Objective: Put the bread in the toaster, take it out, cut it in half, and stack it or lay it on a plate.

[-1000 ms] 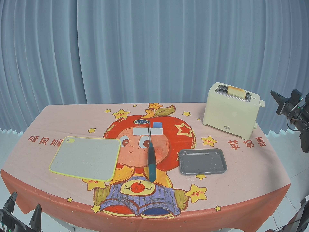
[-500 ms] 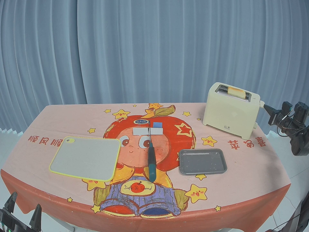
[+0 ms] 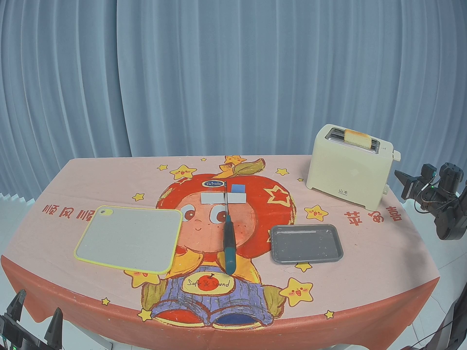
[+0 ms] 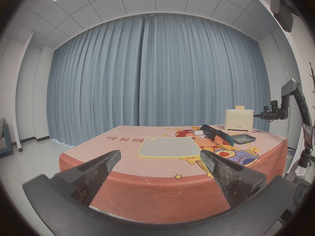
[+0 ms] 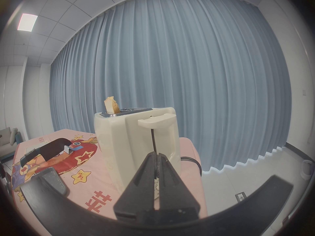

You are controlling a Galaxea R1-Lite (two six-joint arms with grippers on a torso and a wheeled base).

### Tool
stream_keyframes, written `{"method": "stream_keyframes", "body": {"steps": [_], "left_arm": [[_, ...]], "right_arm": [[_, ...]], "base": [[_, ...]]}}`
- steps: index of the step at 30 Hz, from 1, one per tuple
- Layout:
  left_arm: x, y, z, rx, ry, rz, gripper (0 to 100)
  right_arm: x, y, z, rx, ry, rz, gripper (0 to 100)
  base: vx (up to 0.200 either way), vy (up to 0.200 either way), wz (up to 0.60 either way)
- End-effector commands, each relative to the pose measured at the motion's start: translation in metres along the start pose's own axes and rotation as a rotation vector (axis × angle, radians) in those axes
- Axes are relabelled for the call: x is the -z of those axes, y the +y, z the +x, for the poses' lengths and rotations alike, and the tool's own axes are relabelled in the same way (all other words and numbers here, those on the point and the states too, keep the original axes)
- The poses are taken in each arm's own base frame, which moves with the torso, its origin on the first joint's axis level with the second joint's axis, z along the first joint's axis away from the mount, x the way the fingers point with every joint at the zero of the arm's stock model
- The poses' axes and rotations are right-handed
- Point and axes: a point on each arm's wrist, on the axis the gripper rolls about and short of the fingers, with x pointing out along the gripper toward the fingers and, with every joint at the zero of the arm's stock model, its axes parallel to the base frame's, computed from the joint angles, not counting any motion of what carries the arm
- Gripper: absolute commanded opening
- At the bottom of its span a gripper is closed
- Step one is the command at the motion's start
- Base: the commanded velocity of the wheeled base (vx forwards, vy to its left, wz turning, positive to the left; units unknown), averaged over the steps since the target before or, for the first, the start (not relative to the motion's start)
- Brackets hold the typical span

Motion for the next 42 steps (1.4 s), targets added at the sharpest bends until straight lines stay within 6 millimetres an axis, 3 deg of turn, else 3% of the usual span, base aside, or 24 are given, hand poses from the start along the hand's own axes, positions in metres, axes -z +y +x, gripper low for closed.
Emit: {"method": "stream_keyframes", "body": {"steps": [1, 8, 13, 16, 24, 39, 42], "left_arm": [[0.005, 0.0, 0.001, 0.0, 0.017, 0.0, 100], [0.005, 0.0, 0.001, 0.0, 0.017, 0.0, 100], [0.005, 0.0, 0.001, 0.0, 0.017, 0.0, 100], [0.005, 0.0, 0.001, 0.0, 0.017, 0.0, 100], [0.005, 0.0, 0.001, 0.0, 0.017, 0.0, 100], [0.005, 0.0, 0.001, 0.0, 0.017, 0.0, 100], [0.005, 0.0, 0.001, 0.0, 0.017, 0.0, 100]], "right_arm": [[-0.011, 0.0, -0.008, 0.012, -0.025, -0.01, 0], [-0.052, 0.005, -0.031, 0.035, -0.132, -0.064, 0], [-0.063, 0.017, -0.033, 0.007, -0.174, -0.086, 0], [-0.059, 0.026, -0.025, -0.026, -0.161, -0.078, 0], [-0.021, 0.011, -0.001, -0.008, -0.098, -0.044, 0], [0.006, 0.008, 0.008, -0.013, -0.028, -0.02, 0], [0.002, 0.009, 0.006, -0.012, -0.038, -0.025, 0]], "base": [[0.0, 0.0, 0.0], [0.0, 0.0, 0.0], [0.0, 0.0, 0.0], [0.0, 0.0, 0.0], [0.0, 0.0, 0.0], [0.0, 0.0, 0.0], [0.0, 0.0, 0.0]]}}
